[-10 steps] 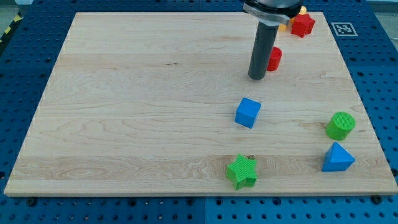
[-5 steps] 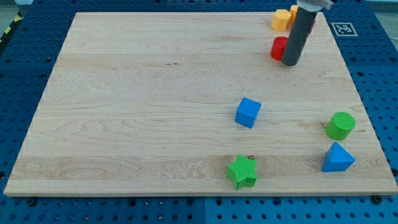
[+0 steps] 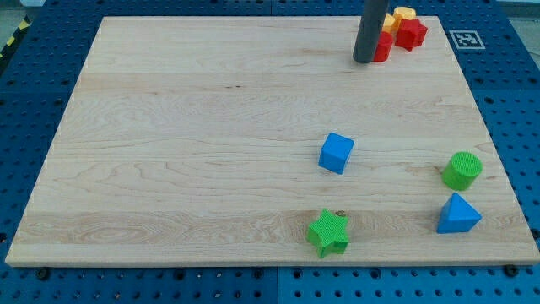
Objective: Move red circle closer to red star
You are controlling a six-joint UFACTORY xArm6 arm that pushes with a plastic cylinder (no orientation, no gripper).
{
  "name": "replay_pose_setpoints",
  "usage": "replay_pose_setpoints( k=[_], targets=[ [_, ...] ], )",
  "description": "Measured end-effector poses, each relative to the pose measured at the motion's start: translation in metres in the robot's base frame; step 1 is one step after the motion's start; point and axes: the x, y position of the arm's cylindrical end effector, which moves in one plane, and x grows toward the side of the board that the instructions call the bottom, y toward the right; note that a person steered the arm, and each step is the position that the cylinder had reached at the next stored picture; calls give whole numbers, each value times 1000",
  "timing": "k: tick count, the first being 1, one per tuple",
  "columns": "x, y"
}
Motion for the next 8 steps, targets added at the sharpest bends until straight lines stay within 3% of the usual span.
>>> replay_pose_setpoints(
  k=[7,8],
  targets=[
    [-23,24],
    [16,22]
  ],
)
